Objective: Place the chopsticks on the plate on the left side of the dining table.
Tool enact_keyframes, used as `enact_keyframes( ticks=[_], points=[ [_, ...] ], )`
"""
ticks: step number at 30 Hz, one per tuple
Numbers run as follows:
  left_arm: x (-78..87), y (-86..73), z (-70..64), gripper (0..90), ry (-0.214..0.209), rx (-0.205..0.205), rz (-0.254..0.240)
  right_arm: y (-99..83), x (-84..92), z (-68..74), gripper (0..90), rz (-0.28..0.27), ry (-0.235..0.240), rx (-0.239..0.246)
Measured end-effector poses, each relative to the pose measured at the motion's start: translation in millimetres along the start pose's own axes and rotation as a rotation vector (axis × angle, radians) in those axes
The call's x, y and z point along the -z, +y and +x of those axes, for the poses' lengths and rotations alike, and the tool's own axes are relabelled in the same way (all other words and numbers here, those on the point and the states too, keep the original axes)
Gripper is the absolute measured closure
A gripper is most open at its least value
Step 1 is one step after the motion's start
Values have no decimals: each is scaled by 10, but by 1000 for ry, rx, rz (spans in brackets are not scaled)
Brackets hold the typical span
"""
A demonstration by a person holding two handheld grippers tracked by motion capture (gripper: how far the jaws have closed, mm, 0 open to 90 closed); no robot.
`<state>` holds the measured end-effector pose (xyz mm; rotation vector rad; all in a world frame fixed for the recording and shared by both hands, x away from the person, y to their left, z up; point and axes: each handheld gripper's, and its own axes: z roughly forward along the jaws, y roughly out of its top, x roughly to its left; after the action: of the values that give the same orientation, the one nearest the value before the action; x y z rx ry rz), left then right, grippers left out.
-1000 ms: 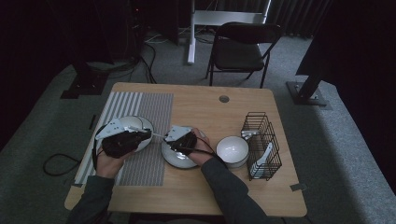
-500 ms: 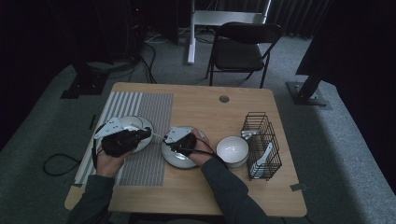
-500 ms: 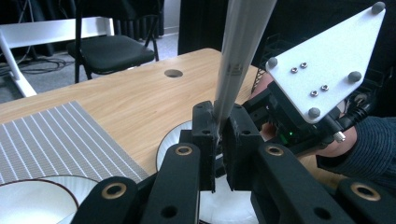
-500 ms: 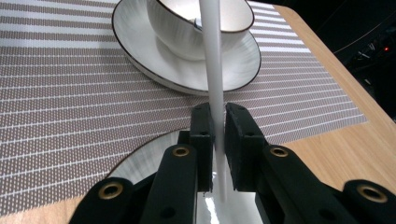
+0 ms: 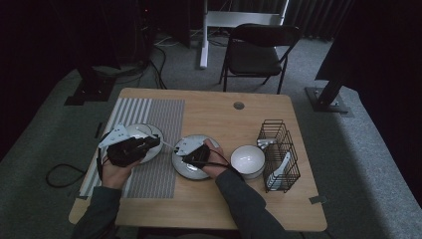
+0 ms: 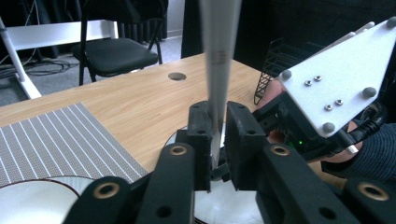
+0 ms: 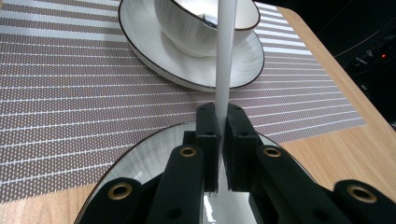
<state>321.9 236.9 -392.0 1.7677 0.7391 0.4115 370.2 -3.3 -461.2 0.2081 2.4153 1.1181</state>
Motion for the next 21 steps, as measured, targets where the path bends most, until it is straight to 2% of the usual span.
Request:
enact_keyframes(
  ticks=[4, 10, 14, 21],
  points=[
    [6, -26, 12, 772, 6, 4, 2, -15, 13, -2, 862, -1, 9, 5],
    [27, -74, 47, 743, 20, 15, -2, -33, 57, -19, 865, -15, -4, 6],
    [43, -97, 35, 744, 34, 9, 2, -41, 56, -29, 865, -5, -7, -3],
    [55, -91, -45, 812, 33, -21, -11, -58, 12, -53, 865, 38, -20, -39]
  ],
)
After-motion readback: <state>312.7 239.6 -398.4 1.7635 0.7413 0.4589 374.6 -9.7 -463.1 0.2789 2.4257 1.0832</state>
